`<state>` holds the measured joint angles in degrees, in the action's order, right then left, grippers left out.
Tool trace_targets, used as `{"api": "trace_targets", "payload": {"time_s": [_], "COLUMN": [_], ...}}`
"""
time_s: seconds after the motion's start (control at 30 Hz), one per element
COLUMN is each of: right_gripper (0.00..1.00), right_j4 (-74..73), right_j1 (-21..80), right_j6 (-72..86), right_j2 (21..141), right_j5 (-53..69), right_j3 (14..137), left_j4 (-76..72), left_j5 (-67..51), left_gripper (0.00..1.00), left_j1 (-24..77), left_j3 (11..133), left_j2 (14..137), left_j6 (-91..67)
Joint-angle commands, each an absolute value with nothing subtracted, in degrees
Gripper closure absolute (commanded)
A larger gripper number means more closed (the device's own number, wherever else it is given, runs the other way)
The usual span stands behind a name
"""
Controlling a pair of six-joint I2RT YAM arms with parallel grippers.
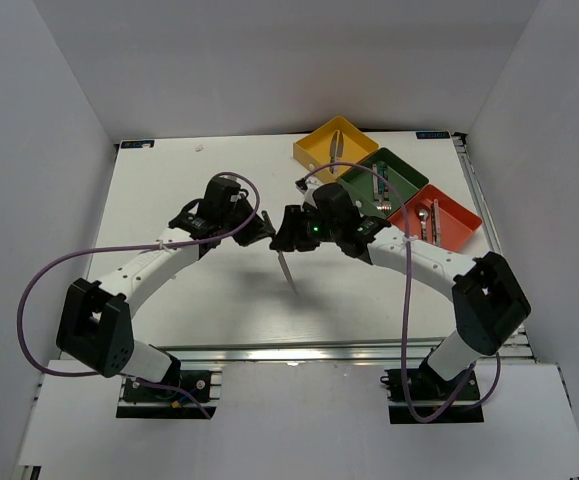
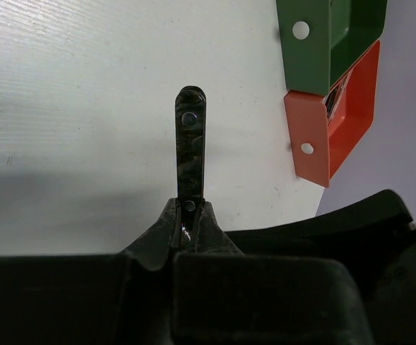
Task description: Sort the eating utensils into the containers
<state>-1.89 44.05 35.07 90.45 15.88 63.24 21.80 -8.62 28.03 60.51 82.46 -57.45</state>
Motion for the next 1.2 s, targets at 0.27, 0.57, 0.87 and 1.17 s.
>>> {"api": "trace_targets", "payload": {"time_s": [0.27,0.57,0.87,1.17], "right_gripper": [0.7,1.0,1.0,1.0], "right_j4": [-2.2,-3.0,-11.8,-11.4], "right_j1": [44.3,40.7,22.4,11.3], "right_j6": [30.9,30.7,33.7,37.9], "right_j2": [94.3,97.3,114.4,139.7], "right_j5": [11.8,12.9,7.3,14.6], "right_j3": [68.4,73.7,96.6,135.7], "left_j4": [19.3,30.4,49.0,48.3], "left_j5": [-11.6,-0.2,13.5,8.8], "left_gripper": [1.0,0.02,0.02,0.02], "left_j1": [28.3,28.2,24.5,24.5], "left_j3": [62.7,72.6,78.9,64.9], "left_j2": [81.8,83.1,79.5,72.1], "left_j6": [-58.0,-53.7,-50.5,-49.0]}}
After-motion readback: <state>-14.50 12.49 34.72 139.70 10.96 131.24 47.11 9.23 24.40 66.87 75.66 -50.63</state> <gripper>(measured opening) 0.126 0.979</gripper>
